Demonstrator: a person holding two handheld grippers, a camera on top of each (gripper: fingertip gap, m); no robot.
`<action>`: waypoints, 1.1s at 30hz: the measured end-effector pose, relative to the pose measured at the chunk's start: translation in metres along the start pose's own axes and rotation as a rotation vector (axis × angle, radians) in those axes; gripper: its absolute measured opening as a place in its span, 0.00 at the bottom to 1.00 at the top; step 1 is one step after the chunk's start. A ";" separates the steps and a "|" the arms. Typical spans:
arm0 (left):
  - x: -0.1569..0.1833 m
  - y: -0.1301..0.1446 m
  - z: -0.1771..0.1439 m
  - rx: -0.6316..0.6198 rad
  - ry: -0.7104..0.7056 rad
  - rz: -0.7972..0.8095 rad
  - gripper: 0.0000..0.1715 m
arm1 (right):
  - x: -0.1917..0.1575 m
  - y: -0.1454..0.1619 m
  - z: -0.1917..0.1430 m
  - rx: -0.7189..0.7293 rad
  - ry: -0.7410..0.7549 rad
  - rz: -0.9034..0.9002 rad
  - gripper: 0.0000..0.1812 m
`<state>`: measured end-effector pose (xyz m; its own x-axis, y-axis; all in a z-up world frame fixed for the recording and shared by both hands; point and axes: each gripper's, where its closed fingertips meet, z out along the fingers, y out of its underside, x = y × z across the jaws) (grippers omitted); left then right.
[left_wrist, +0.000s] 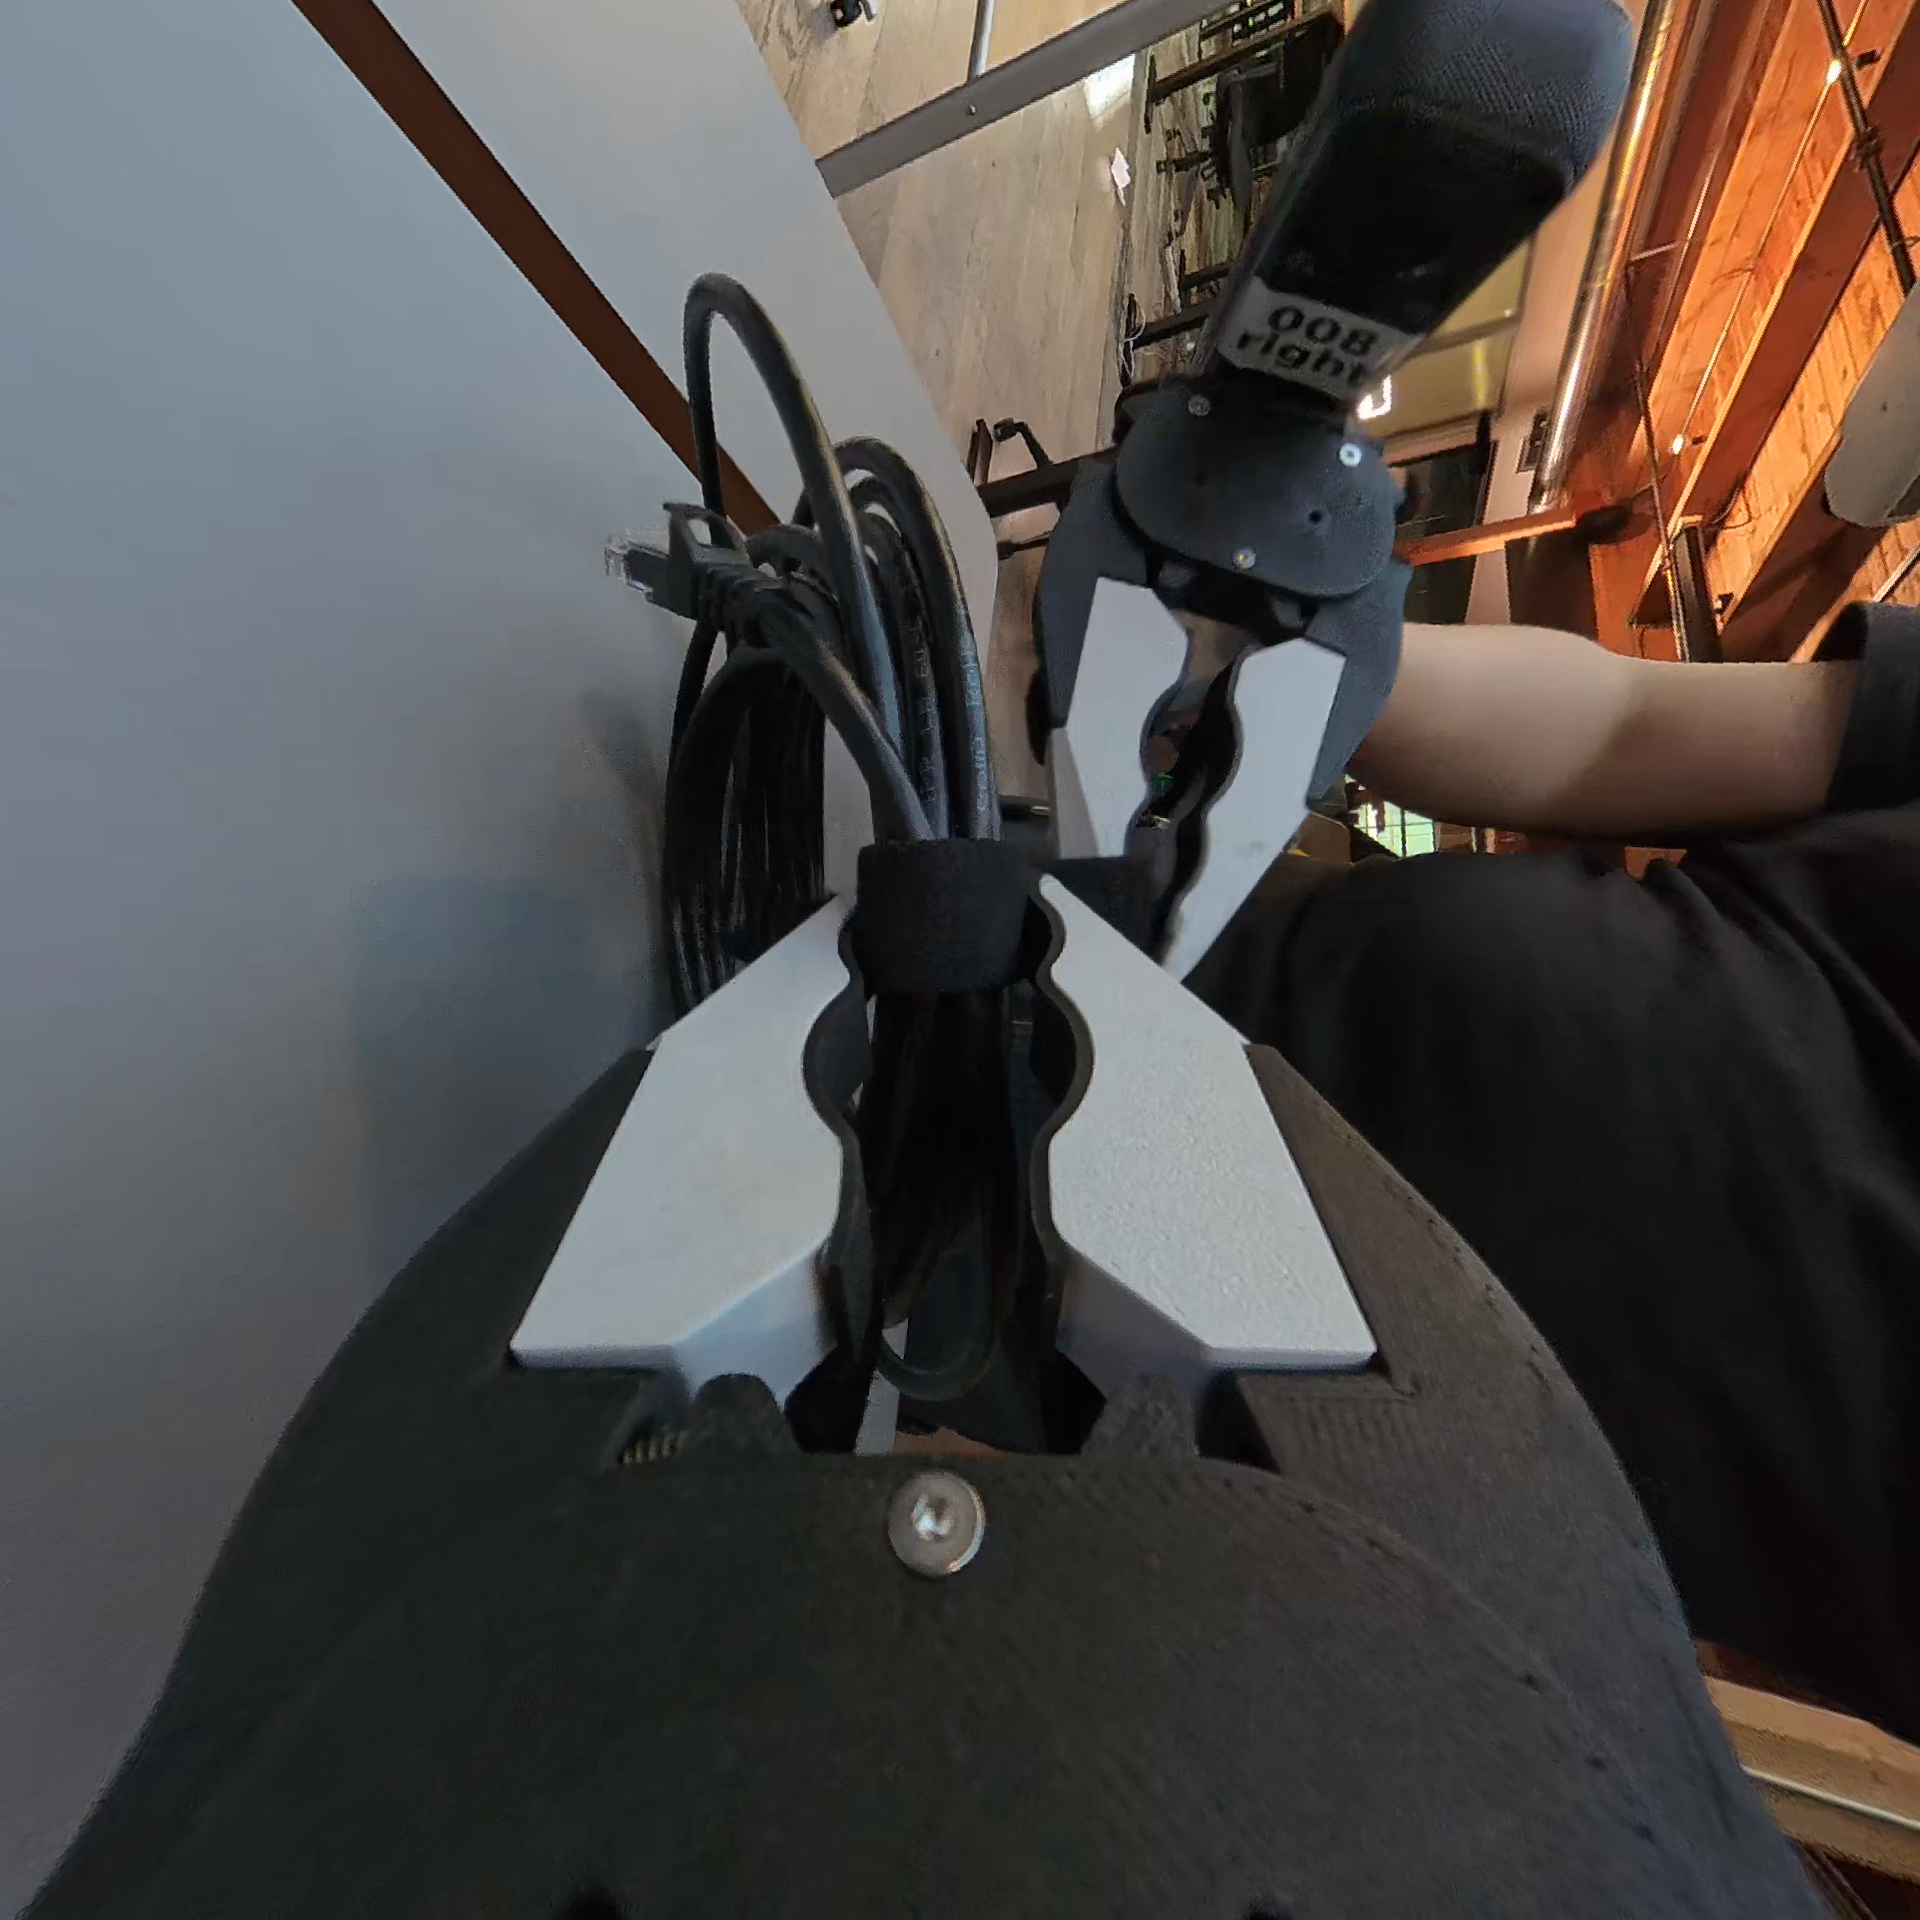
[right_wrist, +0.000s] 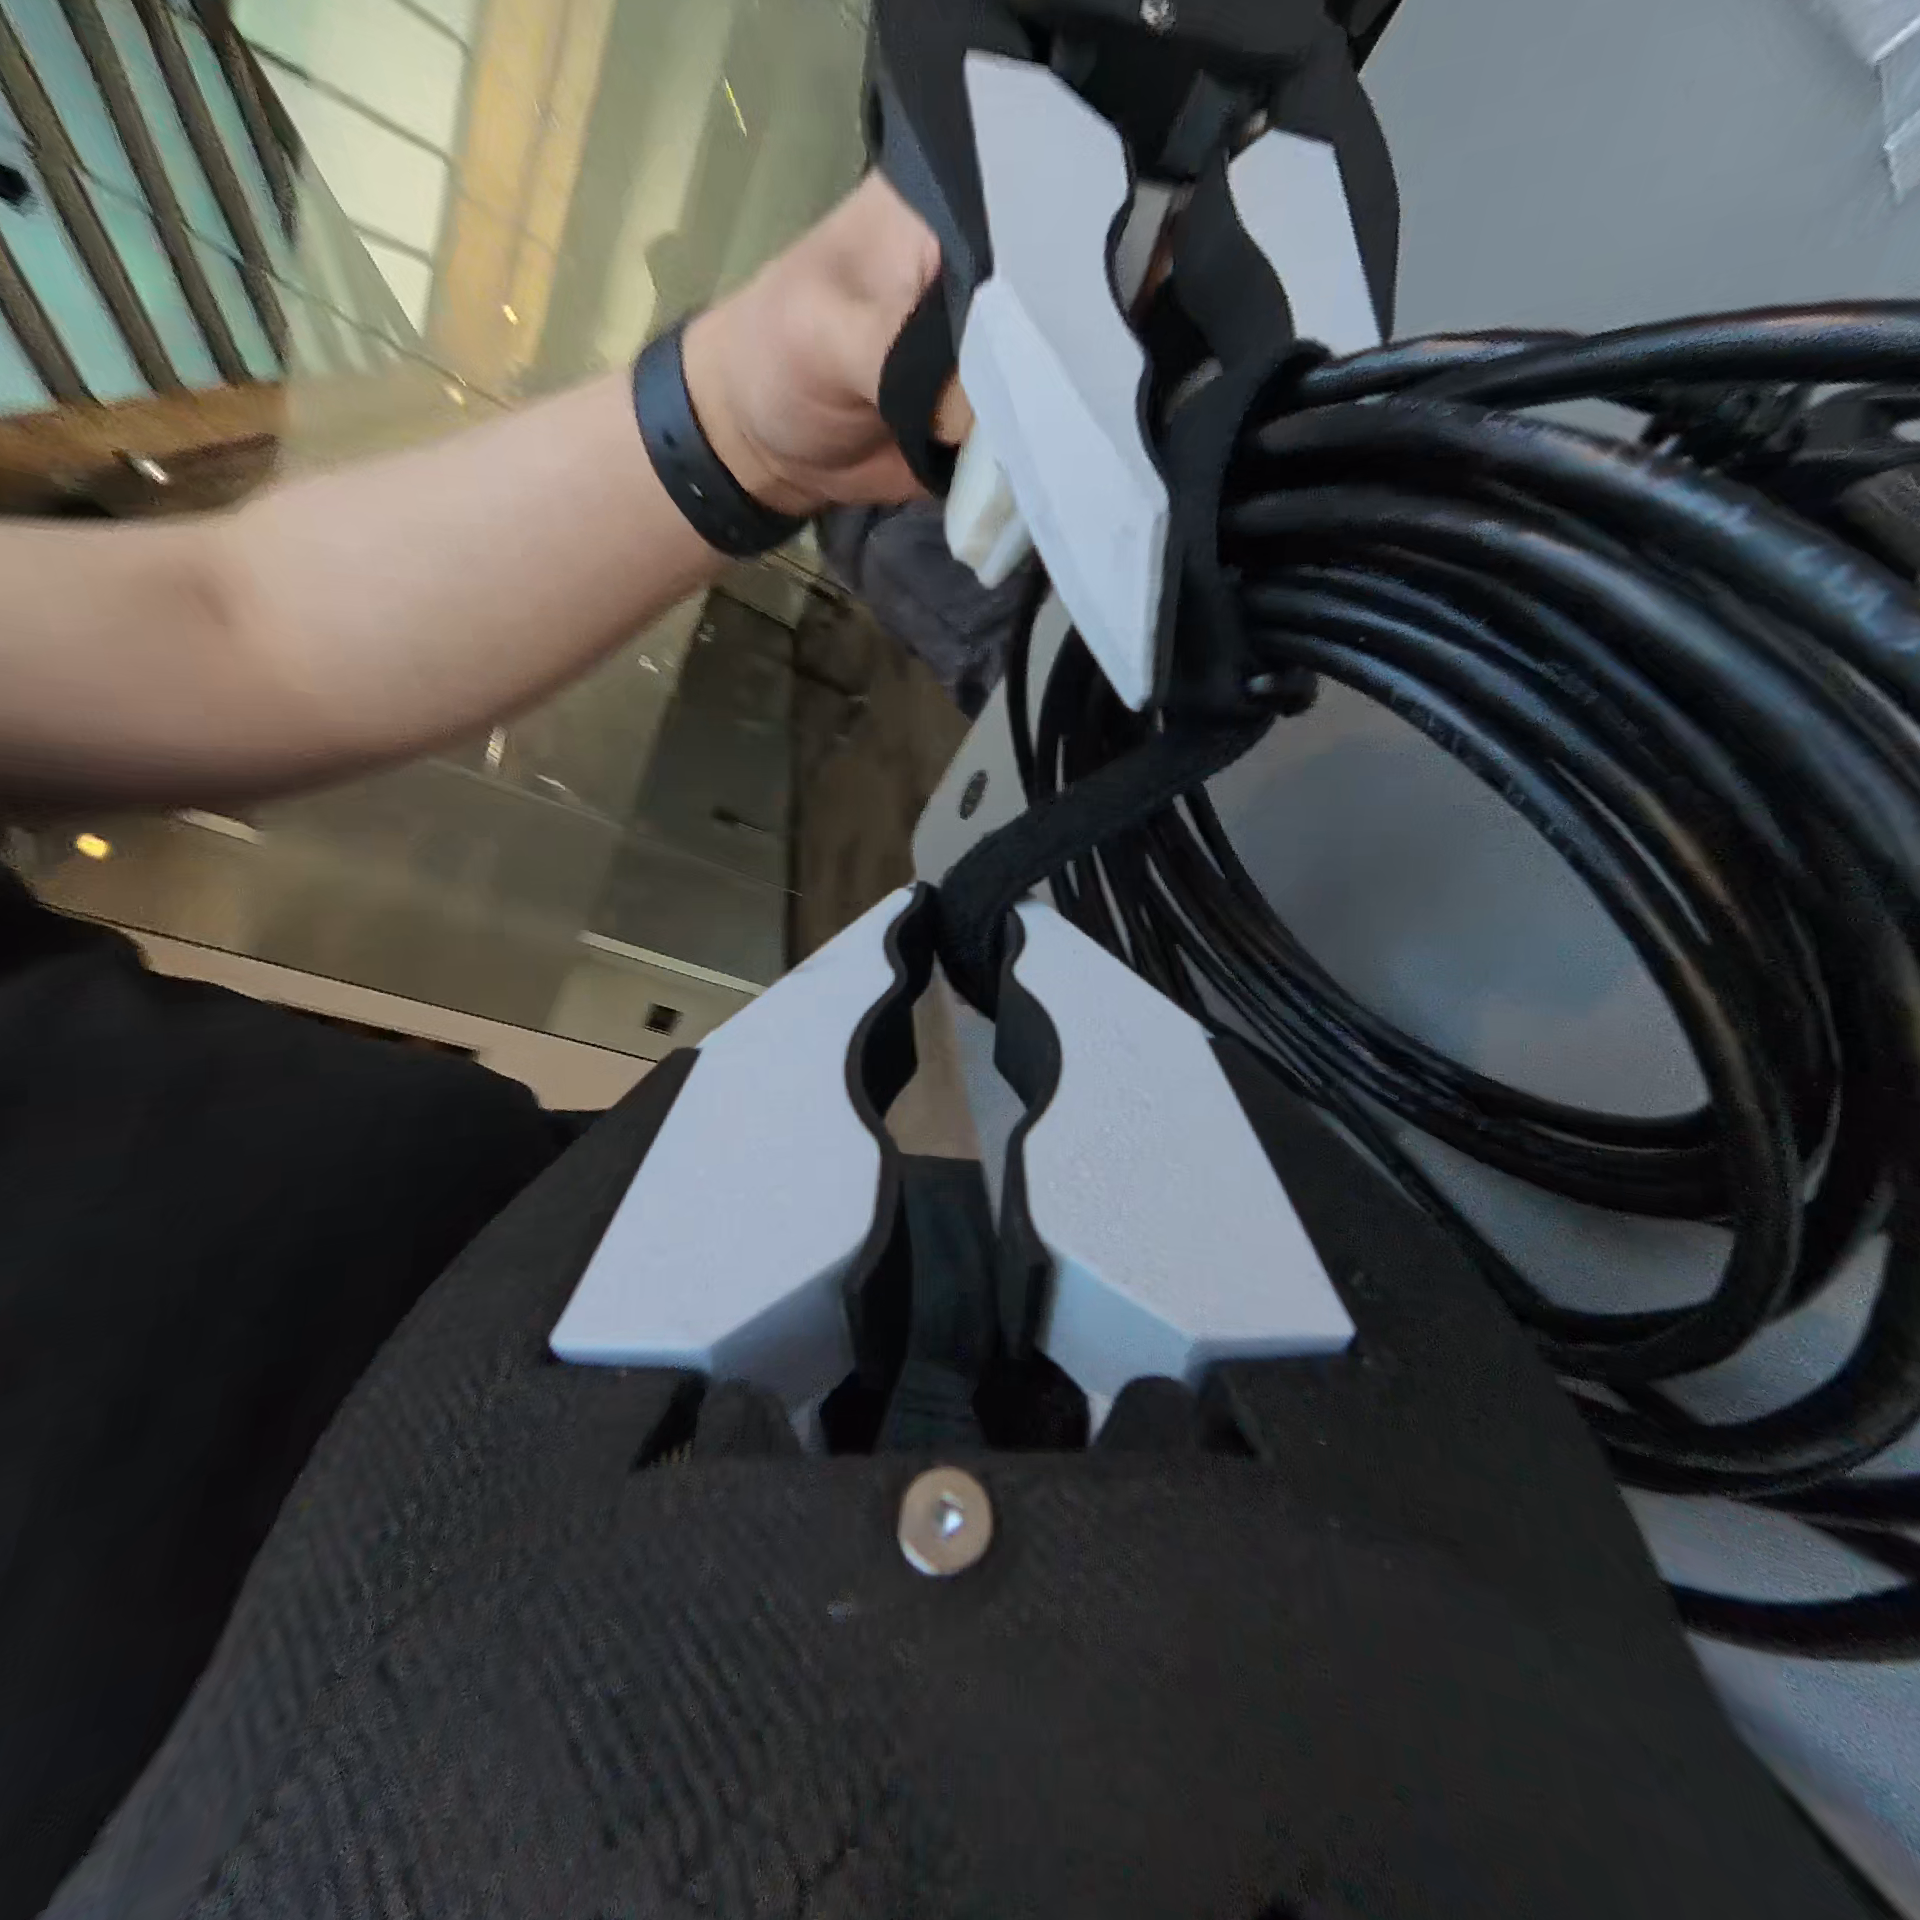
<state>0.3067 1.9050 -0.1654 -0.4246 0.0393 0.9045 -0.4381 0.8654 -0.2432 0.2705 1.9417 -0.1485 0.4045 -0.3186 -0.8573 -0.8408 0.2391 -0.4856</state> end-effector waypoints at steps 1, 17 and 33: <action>0.000 -0.001 0.000 0.008 0.006 0.006 0.14 | -0.003 -0.006 -0.005 0.005 -0.013 0.057 0.03; -0.051 0.002 -0.095 0.264 -0.413 0.107 0.39 | 0.037 -0.048 0.020 -0.183 -0.075 0.509 0.00; -0.073 -0.029 -0.028 0.341 -0.660 0.404 0.00 | 0.038 -0.088 0.026 -0.167 -0.179 0.609 0.12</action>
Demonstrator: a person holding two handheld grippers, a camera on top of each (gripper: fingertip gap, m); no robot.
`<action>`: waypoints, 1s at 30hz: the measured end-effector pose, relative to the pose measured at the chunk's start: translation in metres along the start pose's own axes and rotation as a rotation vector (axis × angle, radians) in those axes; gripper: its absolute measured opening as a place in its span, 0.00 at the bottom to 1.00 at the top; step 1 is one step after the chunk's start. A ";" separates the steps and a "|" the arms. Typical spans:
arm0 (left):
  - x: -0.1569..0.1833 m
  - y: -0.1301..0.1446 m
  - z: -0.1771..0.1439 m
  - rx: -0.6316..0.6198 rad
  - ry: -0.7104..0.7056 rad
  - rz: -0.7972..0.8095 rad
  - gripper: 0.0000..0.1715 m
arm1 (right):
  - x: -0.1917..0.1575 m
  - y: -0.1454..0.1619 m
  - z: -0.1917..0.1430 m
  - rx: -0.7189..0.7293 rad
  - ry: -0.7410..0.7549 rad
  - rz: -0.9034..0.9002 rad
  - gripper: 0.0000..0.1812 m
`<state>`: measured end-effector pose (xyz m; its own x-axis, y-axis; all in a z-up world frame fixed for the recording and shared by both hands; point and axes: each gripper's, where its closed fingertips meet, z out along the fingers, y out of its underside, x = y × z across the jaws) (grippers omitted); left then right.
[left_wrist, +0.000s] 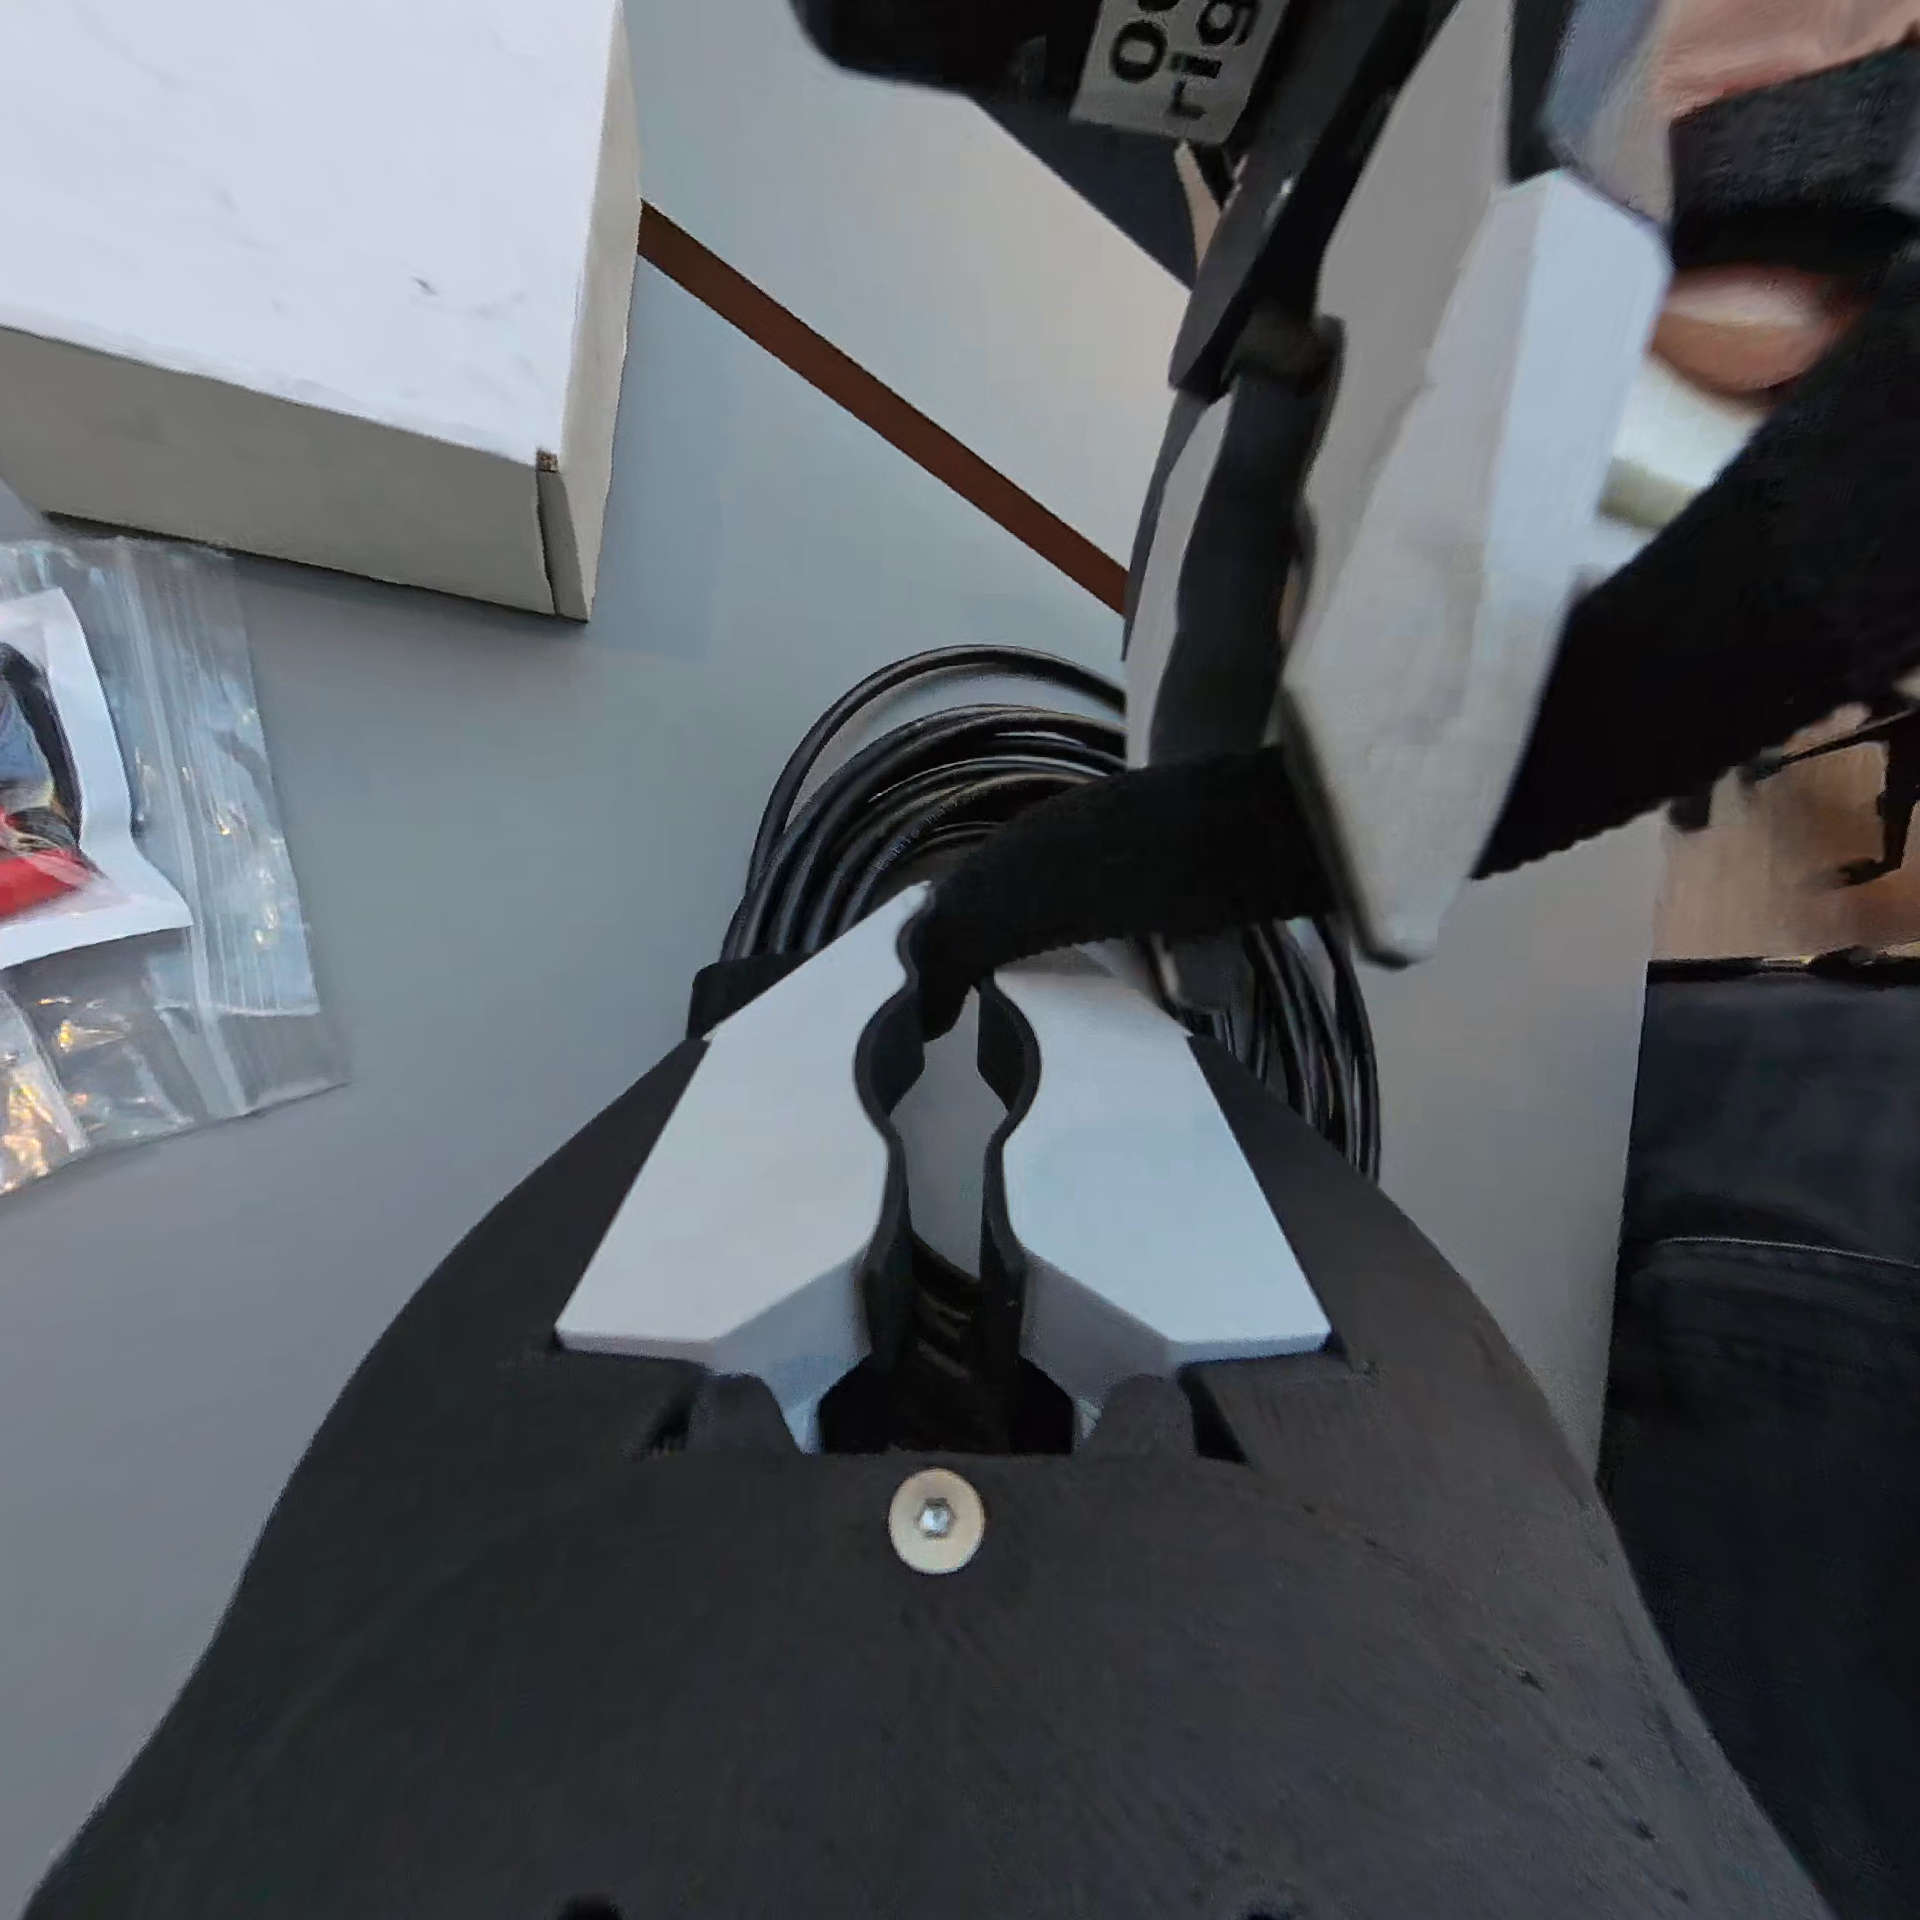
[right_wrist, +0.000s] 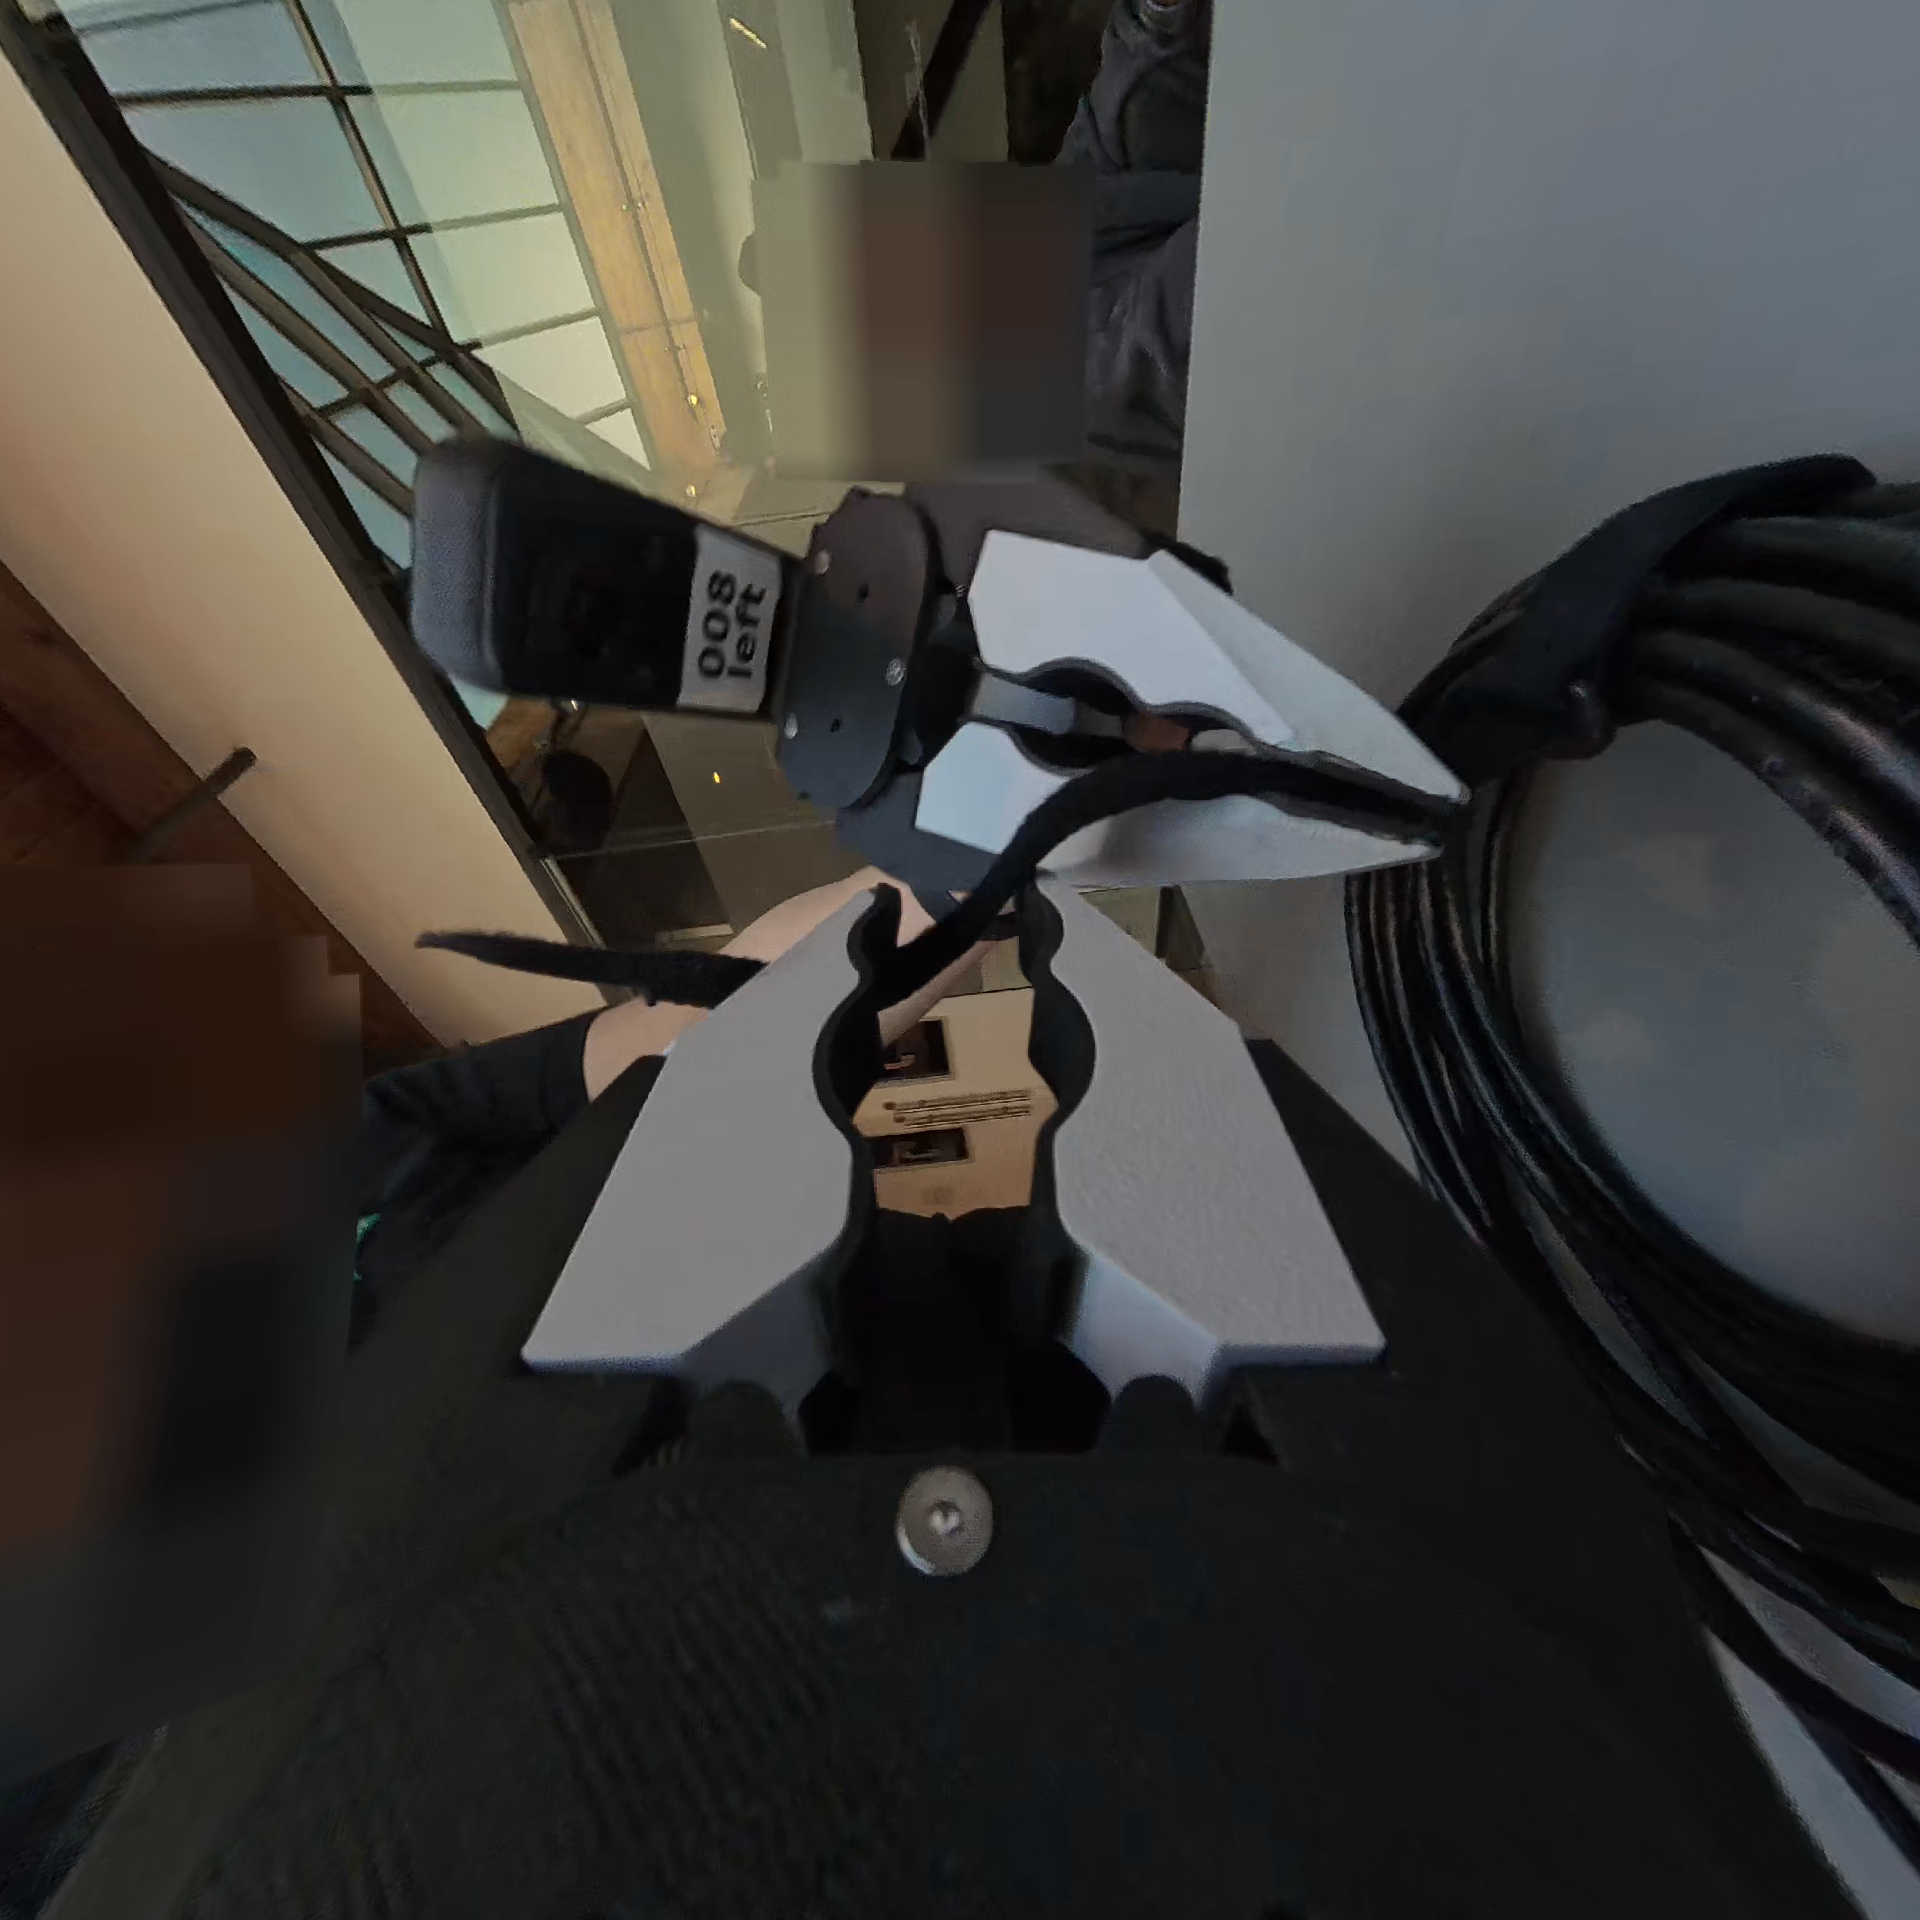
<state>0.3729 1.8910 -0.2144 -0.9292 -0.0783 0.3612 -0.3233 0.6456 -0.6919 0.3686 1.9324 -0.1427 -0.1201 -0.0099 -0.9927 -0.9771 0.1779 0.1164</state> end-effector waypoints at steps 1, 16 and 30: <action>-0.002 -0.002 0.000 0.006 0.024 -0.040 0.00 | -0.006 0.000 -0.006 0.009 0.001 -0.072 0.13; -0.016 -0.013 -0.018 0.054 0.284 -0.397 0.00 | 0.011 -0.053 -0.021 0.140 0.224 -0.740 0.22; -0.012 -0.011 -0.018 0.005 0.252 -0.320 0.00 | 0.009 -0.082 0.019 -0.137 0.077 -0.516 0.00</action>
<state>0.3912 1.8985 -0.2002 -0.7088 -0.0853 0.7002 -0.5904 0.6149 -0.5227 0.4507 1.9366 -0.1615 0.3738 -0.1348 -0.9177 -0.9261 0.0009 -0.3774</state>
